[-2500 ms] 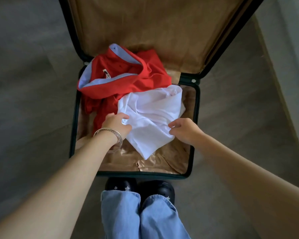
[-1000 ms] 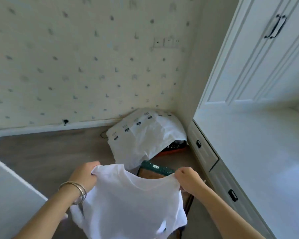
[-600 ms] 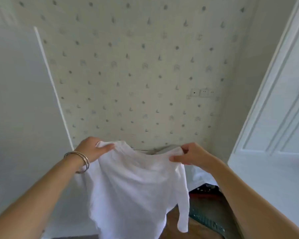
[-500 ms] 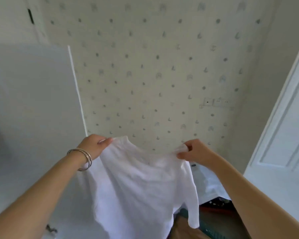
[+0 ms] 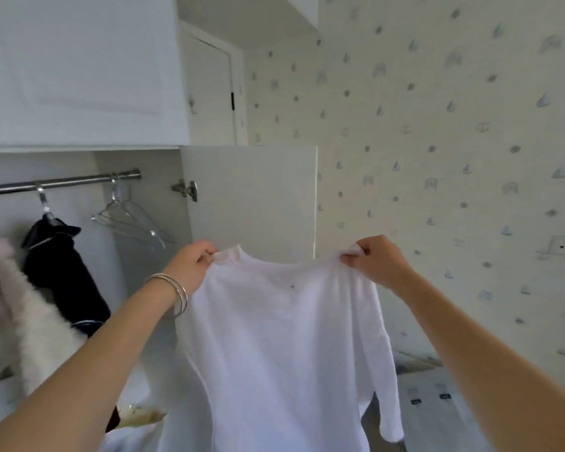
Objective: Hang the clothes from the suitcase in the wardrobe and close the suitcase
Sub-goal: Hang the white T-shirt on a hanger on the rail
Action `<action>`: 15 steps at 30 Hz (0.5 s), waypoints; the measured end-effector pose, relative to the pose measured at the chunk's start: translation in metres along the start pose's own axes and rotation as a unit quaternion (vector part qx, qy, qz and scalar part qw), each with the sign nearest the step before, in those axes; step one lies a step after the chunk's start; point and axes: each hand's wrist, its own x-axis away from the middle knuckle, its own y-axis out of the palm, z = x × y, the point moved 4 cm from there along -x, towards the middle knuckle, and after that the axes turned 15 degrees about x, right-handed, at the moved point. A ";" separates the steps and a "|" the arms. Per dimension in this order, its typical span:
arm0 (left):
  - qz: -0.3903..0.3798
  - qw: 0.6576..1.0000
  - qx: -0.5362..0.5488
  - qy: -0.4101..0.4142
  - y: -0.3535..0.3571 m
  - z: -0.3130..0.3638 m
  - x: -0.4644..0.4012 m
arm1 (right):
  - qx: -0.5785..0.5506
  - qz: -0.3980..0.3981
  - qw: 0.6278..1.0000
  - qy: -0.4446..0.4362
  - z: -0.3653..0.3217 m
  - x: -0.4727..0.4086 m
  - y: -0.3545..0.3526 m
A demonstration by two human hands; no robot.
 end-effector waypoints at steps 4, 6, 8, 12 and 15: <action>0.047 0.999 -0.004 0.000 -0.061 -0.023 -0.007 | -0.048 -0.041 0.997 -0.050 -0.078 -0.019 0.035; 0.062 0.997 -0.046 -0.007 -0.091 -0.037 -0.010 | -0.115 -0.073 0.986 -0.097 -0.125 -0.023 0.052; 0.071 0.995 -0.069 -0.026 -0.114 -0.050 -0.009 | -0.181 -0.116 0.966 -0.142 -0.172 -0.020 0.065; 0.076 0.993 -0.067 -0.053 -0.149 -0.069 -0.003 | -0.216 -0.172 0.940 -0.200 -0.260 -0.012 0.102; 0.043 0.983 0.084 -0.160 -0.173 -0.079 0.005 | -0.221 -0.179 0.936 -0.207 -0.325 -0.006 0.142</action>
